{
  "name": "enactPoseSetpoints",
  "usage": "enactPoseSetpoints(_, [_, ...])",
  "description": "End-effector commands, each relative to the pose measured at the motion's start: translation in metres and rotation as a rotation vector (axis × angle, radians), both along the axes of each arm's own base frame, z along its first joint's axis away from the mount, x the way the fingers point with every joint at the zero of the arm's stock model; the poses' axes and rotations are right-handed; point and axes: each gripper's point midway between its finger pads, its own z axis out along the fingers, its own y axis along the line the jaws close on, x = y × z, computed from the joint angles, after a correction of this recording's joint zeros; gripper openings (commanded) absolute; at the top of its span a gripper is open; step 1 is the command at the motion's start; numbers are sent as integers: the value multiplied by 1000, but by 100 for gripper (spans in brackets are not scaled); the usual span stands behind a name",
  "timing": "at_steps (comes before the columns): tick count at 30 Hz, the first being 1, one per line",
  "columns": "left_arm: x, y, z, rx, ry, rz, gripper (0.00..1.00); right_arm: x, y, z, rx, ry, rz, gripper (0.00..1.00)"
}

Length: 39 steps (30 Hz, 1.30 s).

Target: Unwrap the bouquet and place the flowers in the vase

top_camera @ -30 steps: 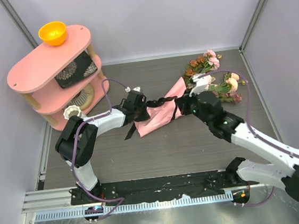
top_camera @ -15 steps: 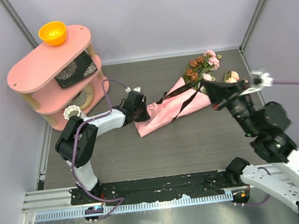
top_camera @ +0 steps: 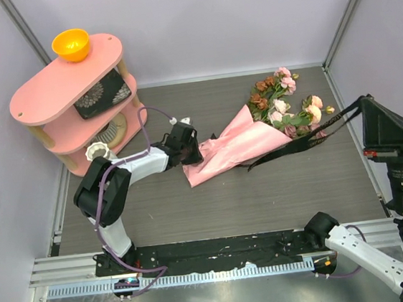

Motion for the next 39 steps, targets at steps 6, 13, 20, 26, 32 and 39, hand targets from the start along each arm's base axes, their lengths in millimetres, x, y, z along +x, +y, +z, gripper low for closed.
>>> enactPoseSetpoints(6, [-20,-29,135,-303,-278,-210,41,100,125,-85,-326,331,208,1])
enactPoseSetpoints(13, [-64,-14,227,-425,-498,-345,63,161,152,-228,-404,776,142,1])
enactPoseSetpoints(20, [-90,-9,233,-491,-465,-367,65,136,156,-404,-404,1207,203,1])
enactPoseSetpoints(26, [-109,-37,205,-570,-300,-451,66,128,120,-465,-392,1410,13,7])
enactPoseSetpoints(32, [-132,-65,186,-541,-238,-525,74,130,120,-496,-400,1477,6,59])
enactPoseSetpoints(39, [-155,-68,177,-548,-244,-552,77,121,109,-529,-449,1582,-51,86])
